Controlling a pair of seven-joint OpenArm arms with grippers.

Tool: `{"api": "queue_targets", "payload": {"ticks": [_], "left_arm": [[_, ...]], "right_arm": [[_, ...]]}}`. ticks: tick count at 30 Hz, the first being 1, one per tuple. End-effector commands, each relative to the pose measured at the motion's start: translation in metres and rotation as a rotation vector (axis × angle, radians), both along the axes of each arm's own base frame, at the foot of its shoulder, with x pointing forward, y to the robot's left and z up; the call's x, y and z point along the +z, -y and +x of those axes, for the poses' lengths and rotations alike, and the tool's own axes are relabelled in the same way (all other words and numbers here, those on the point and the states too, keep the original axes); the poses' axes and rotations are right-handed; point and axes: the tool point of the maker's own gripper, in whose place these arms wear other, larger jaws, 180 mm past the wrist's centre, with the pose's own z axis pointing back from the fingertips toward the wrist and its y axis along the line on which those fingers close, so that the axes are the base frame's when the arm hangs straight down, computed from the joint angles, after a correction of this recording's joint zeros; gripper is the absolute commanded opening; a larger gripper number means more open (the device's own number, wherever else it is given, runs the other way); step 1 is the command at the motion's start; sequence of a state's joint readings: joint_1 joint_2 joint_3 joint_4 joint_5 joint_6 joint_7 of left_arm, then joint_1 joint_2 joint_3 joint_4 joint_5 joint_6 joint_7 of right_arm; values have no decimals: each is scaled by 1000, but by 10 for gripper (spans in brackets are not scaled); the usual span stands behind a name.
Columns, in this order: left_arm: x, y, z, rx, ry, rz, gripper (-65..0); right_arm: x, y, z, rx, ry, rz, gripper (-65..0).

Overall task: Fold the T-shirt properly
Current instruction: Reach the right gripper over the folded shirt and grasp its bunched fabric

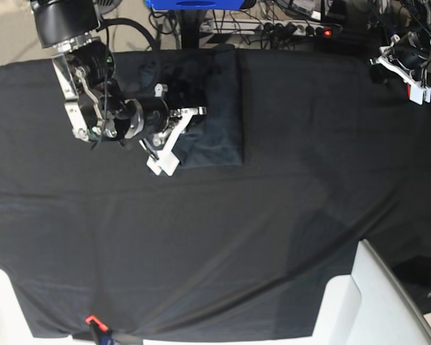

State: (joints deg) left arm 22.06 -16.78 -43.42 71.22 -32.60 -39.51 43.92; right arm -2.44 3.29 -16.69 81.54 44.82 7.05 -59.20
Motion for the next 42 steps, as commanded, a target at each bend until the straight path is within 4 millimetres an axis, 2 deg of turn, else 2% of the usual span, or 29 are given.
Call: {"api": "queue_targets", "payload": {"ticks": [1, 7, 12, 16, 24, 29, 31, 37, 42], "left_arm": [[9, -8, 5, -7, 29, 20, -650], [9, -8, 5, -7, 30, 20, -650], [10, -8, 7, -7, 33, 20, -650], [10, -8, 7, -7, 33, 20, -650], [10, -9, 7, -7, 35, 22, -650], [10, -9, 7, -7, 35, 22, -650], [10, -9, 7, -7, 35, 22, -650], [10, -9, 7, -7, 35, 22, -650], [10, -9, 7, -7, 35, 22, -650]], "right_arm": [[9, -6, 8, -1, 25, 26, -642], [6, -4, 6, -35, -20, 3, -620], [21, -31, -3, 60, 27, 7, -444], [32, -35, -3, 85, 58, 4, -356], [41, -36, 7, 120, 66, -5, -344], [46, -45, 8, 130, 69, 11, -344], [47, -52, 4, 168, 79, 8, -344], [30, -68, -9, 297, 52, -48, -347], [37, -98, -22, 466, 109, -69, -348]]}}
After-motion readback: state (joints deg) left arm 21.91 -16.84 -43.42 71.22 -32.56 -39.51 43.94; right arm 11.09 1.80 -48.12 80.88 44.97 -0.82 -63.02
